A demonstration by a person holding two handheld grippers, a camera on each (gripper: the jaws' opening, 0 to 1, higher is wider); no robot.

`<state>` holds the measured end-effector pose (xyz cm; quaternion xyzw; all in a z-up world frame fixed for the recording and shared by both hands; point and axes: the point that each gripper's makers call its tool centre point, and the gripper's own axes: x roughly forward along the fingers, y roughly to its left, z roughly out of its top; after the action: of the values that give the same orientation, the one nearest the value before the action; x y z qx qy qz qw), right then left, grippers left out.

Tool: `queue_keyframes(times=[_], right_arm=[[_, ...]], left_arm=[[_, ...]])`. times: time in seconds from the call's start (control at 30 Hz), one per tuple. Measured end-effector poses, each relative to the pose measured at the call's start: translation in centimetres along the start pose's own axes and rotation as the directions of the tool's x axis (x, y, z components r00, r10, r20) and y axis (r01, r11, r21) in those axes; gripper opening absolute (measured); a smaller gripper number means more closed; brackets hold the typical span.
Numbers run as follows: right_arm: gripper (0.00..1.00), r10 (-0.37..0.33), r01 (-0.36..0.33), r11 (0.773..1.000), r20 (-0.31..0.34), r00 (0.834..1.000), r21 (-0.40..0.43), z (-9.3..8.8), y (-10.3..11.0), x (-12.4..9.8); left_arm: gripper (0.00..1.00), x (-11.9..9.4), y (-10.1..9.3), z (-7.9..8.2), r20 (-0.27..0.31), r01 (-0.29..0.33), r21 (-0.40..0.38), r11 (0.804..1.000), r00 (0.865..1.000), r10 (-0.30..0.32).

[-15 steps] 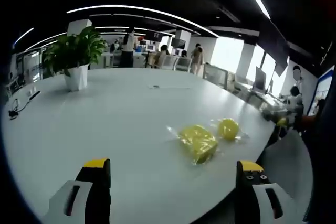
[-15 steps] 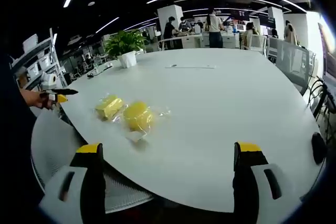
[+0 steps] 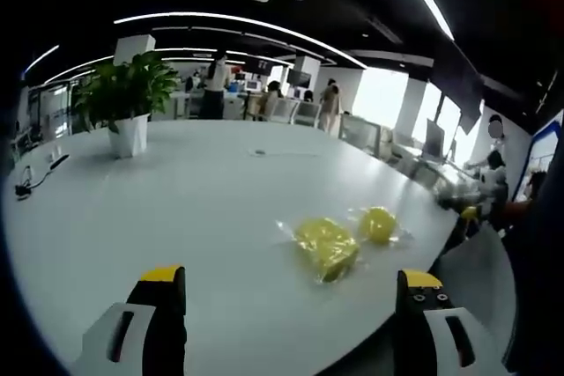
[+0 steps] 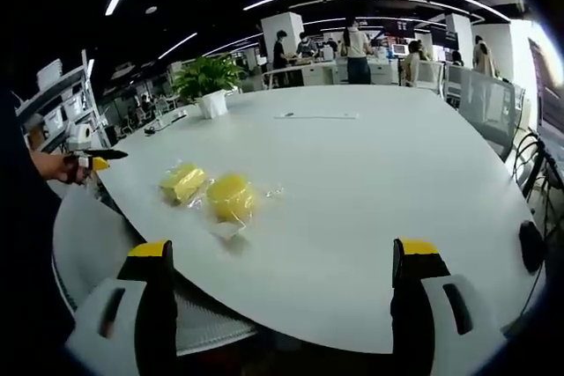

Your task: Compare the silicone blocks by pressing each to a similar depth, holding the contact briefly, and releasing to observe deformation and rebound differences across the visible hardness samples.

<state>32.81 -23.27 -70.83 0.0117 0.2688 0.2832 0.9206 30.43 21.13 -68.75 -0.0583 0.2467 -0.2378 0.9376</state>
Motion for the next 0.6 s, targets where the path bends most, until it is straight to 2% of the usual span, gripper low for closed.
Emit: queue_keyframes(times=[0.2,0.37,0.5,0.57,0.6], right_arm=[[0.96,-0.005,0.005,1.0,0.011,1.0,0.003,0.5,-0.2,0.0],[0.96,-0.013,0.013,1.0,0.017,1.0,0.004,0.3,-0.3,-0.4],[0.96,-0.003,0.003,1.0,-0.01,1.0,0.013,-0.4,0.1,-0.5],[0.96,0.0,0.0,1.0,-0.013,1.0,0.021,0.1,0.5,-0.6],[0.96,0.009,-0.009,0.999,-0.01,1.0,0.043,0.6,0.8,-0.5]], left_arm=[[1.0,0.6,0.2,0.5,0.01,0.004,-0.013,1.0,1.0,-0.004],[1.0,1.0,-0.8,0.3,0.009,0.018,-0.011,1.0,1.0,-0.018],[1.0,0.2,-1.1,-0.4,0.003,0.011,-0.025,1.0,1.0,-0.01],[1.0,-0.9,-1.3,-0.8,-0.029,-0.013,-0.043,0.999,0.999,0.012],[1.0,-1.5,-1.4,-0.3,-0.03,-0.013,-0.053,0.998,0.999,0.012]])
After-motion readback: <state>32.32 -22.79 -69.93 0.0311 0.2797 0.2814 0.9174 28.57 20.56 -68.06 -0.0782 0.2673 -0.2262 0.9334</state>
